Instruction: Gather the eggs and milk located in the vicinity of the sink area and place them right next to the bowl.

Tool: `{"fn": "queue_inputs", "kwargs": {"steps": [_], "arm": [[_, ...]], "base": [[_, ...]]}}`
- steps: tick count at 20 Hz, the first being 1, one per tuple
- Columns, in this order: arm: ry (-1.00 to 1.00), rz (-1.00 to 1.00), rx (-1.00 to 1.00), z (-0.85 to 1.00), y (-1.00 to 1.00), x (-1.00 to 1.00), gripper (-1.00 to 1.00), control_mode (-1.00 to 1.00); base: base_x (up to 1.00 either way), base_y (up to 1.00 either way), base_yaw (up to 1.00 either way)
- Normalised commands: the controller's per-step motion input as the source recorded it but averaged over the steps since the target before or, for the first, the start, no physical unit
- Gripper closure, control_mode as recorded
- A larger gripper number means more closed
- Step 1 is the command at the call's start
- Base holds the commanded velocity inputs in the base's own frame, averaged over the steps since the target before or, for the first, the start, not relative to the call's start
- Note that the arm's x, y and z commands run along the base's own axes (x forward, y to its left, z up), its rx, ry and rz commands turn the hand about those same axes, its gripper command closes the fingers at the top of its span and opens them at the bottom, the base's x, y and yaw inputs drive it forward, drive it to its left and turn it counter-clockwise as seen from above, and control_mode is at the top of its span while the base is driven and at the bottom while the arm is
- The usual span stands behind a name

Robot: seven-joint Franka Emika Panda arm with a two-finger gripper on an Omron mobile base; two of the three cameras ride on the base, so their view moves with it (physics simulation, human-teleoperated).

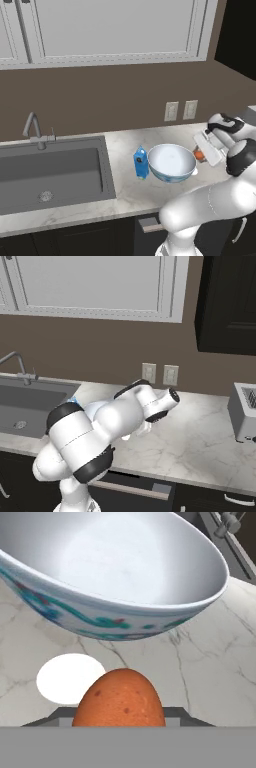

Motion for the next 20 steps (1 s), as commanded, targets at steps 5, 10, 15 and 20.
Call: {"fn": "queue_inputs", "kwargs": {"steps": [5, 10, 15, 20], "arm": [[0.0, 0.02, 0.0, -0.22, 0.05, 0.2, 1.0, -1.0], [0.0, 0.03, 0.0, -0.19, 0.07, 0.17, 1.0, -1.0], [0.0, 0.05, 0.0, -0.18, 0.06, 0.03, 1.0, -1.0], [0.0, 0.06, 0.0, -0.12, 0.01, 0.0, 1.0, -1.0]], "base": [[0.0, 0.0, 0.0], [0.0, 0.0, 0.0], [0.0, 0.0, 0.0], [0.0, 0.0, 0.0]]}}
